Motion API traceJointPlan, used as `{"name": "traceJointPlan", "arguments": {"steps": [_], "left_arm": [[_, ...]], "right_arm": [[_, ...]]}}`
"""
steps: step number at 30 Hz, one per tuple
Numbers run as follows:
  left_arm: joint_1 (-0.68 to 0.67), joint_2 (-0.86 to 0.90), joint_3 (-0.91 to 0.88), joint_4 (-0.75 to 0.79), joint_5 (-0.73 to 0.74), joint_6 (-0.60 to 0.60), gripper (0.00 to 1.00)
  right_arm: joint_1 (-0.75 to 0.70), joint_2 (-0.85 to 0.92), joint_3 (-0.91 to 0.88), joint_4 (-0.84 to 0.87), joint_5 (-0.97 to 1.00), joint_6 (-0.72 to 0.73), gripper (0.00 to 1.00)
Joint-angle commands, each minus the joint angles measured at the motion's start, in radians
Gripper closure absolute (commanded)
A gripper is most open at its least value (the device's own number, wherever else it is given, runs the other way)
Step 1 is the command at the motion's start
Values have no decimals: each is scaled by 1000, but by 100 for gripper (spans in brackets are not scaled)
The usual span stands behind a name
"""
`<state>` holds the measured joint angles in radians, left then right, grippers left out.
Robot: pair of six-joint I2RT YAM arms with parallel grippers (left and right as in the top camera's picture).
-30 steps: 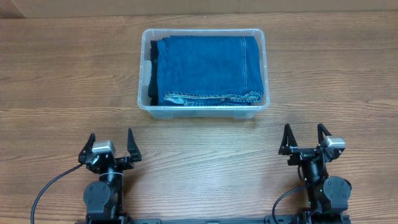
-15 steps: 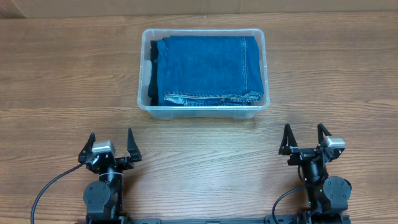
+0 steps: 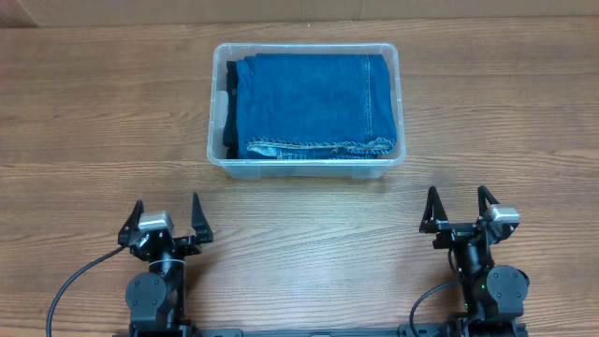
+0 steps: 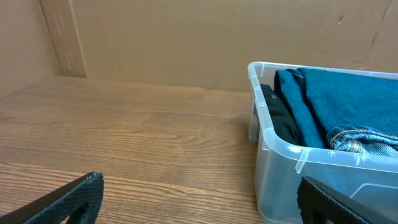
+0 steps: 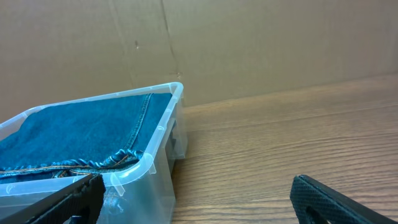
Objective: Pack container
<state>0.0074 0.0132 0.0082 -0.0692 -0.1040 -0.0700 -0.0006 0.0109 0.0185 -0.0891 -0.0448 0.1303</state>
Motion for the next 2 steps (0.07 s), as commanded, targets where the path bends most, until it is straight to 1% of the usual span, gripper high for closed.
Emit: {"name": "traceJointPlan", "arguments": {"steps": [1, 2], "left_arm": [[5, -9, -3, 0, 12, 22, 0], [5, -9, -3, 0, 12, 22, 0]], "right_arm": [[-7, -8, -10, 7, 6, 0, 0], [-7, -8, -10, 7, 6, 0, 0]]}}
